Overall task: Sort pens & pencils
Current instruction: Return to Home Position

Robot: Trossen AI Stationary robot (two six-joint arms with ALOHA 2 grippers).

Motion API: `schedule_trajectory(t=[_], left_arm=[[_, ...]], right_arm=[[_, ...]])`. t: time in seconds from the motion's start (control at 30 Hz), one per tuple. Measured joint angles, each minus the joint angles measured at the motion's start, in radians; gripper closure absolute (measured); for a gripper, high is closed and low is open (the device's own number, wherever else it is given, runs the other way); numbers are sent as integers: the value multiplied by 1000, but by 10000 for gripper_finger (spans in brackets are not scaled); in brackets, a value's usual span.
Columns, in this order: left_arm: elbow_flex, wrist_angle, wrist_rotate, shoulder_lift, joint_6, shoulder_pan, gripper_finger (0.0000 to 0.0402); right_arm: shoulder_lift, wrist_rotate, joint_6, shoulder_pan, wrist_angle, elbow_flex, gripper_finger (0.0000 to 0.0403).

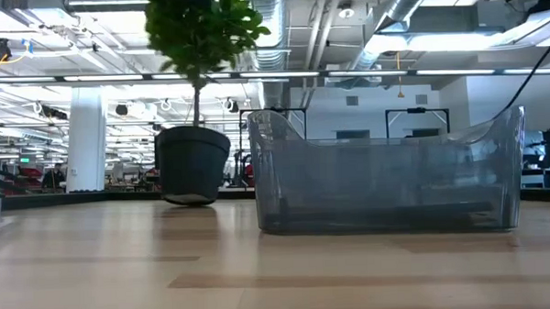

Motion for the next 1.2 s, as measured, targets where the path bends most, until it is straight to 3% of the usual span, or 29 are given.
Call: schedule_trajectory(t=[0.2, 0.3, 0.63, 0.87, 1.2], left_arm=[[-322, 388, -19, -217, 95, 92, 333], [-428, 476, -13, -292, 113, 150, 333], [-526, 459, 137, -379, 45, 199, 333], [-532, 373, 248, -375, -17, 191, 333], [-645, 419, 89, -489, -5, 121, 333]], right_arm=[[-133, 73, 58, -81, -1, -172, 264], [-212, 107, 97, -117, 2, -258, 264], [-345, 117, 150, -132, 125, -480, 264], [-348, 215, 217, -132, 161, -600, 265], [-347, 228, 312, -91, 167, -665, 266]])
